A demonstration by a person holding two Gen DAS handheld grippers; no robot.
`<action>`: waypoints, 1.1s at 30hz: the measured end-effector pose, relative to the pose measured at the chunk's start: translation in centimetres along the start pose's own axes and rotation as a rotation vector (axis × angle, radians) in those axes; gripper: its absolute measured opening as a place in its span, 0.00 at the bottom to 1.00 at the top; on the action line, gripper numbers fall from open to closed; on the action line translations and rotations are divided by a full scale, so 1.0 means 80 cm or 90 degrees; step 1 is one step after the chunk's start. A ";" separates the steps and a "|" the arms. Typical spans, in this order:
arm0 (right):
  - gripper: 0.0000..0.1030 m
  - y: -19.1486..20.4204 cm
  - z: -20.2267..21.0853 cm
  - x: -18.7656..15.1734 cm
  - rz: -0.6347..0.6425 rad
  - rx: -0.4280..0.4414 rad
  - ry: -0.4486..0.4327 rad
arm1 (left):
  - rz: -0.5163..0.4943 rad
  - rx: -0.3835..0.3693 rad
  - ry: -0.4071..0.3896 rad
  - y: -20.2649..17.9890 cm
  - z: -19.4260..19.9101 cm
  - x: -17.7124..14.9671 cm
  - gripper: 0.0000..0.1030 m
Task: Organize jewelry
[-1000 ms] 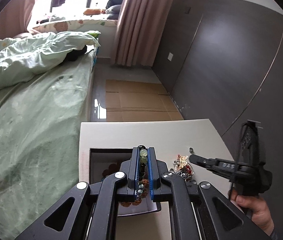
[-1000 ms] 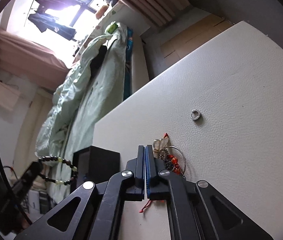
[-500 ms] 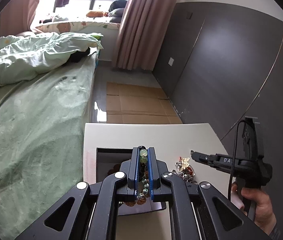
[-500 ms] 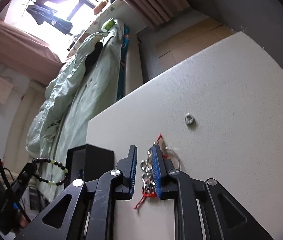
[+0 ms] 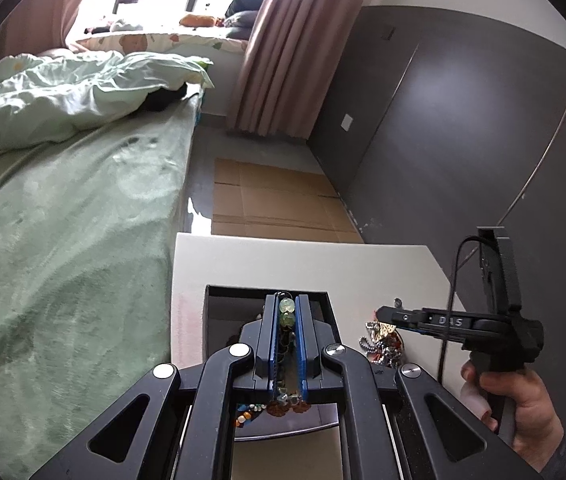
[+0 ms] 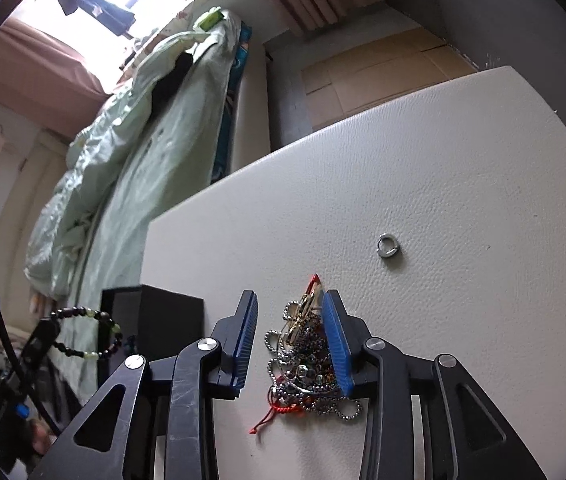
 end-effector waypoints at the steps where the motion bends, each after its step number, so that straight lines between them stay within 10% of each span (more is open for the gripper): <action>1: 0.25 0.001 -0.002 0.000 0.004 -0.005 0.000 | 0.001 -0.002 0.001 0.001 0.000 -0.001 0.08; 4: 0.08 -0.001 -0.008 -0.002 0.003 -0.027 0.003 | 0.003 -0.002 -0.001 0.004 0.003 -0.001 0.08; 17: 0.07 0.020 0.047 -0.011 0.027 -0.048 -0.078 | 0.028 -0.002 -0.007 0.021 0.021 -0.007 0.08; 33: 0.07 0.063 0.120 -0.031 0.051 0.072 -0.148 | 0.047 -0.075 0.035 0.017 0.001 -0.008 0.09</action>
Point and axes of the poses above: each gripper's, at about its wrist camera, not at the fingertips, and z roughly against the way its jaws point, y to its left, x to its top, the point moved 1 cm from there along -z, roughly the way its jaws point, and after that the axes turned 2 degrees about x, right-handed, at the moved point
